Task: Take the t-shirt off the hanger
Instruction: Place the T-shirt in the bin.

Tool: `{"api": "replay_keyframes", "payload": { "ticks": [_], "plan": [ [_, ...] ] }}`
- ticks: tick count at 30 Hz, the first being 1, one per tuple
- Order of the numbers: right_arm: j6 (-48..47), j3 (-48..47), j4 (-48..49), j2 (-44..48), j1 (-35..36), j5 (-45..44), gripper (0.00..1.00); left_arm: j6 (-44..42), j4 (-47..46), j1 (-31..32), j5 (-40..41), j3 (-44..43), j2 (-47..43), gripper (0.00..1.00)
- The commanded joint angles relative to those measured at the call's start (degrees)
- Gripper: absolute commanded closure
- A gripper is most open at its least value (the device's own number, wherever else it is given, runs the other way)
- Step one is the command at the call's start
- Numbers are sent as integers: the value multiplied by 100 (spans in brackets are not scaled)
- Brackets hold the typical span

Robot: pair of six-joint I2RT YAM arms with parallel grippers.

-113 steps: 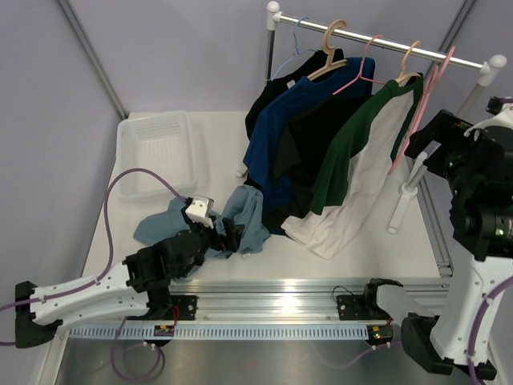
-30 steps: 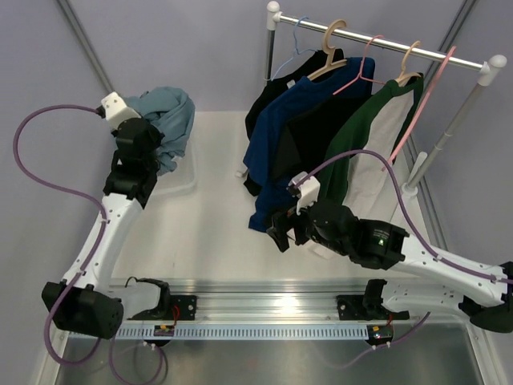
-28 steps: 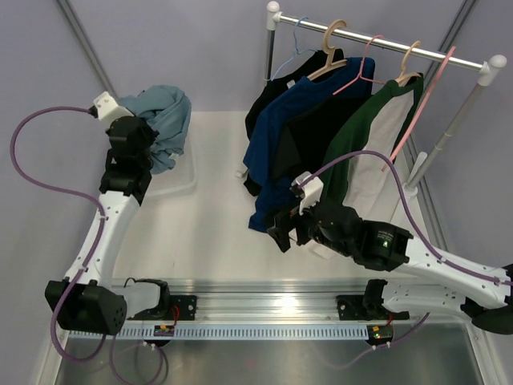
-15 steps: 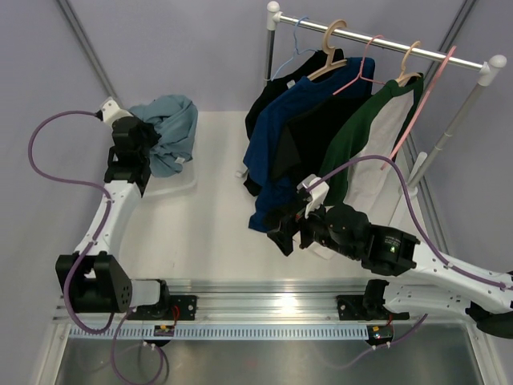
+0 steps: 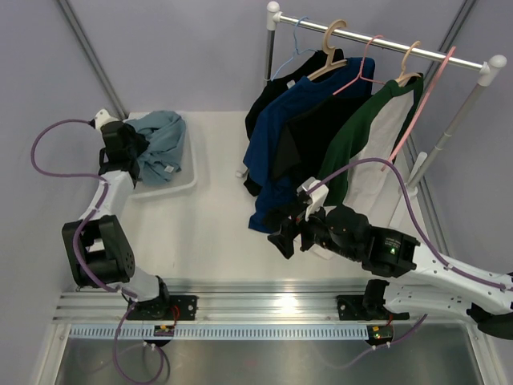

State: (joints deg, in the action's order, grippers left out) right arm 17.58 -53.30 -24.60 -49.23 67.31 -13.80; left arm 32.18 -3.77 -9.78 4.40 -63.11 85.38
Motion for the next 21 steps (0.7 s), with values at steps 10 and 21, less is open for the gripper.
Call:
{"api": "replay_keyframes", "payload": {
  "ticks": [10,21],
  "plan": [
    [-36,48,157,221,54,-87,1,-353,-98,-147,-668,-676,488,36],
    [-53,30,210,186,46,70,0,-469,719,-147,-995,-1028,593,54]
  ]
}}
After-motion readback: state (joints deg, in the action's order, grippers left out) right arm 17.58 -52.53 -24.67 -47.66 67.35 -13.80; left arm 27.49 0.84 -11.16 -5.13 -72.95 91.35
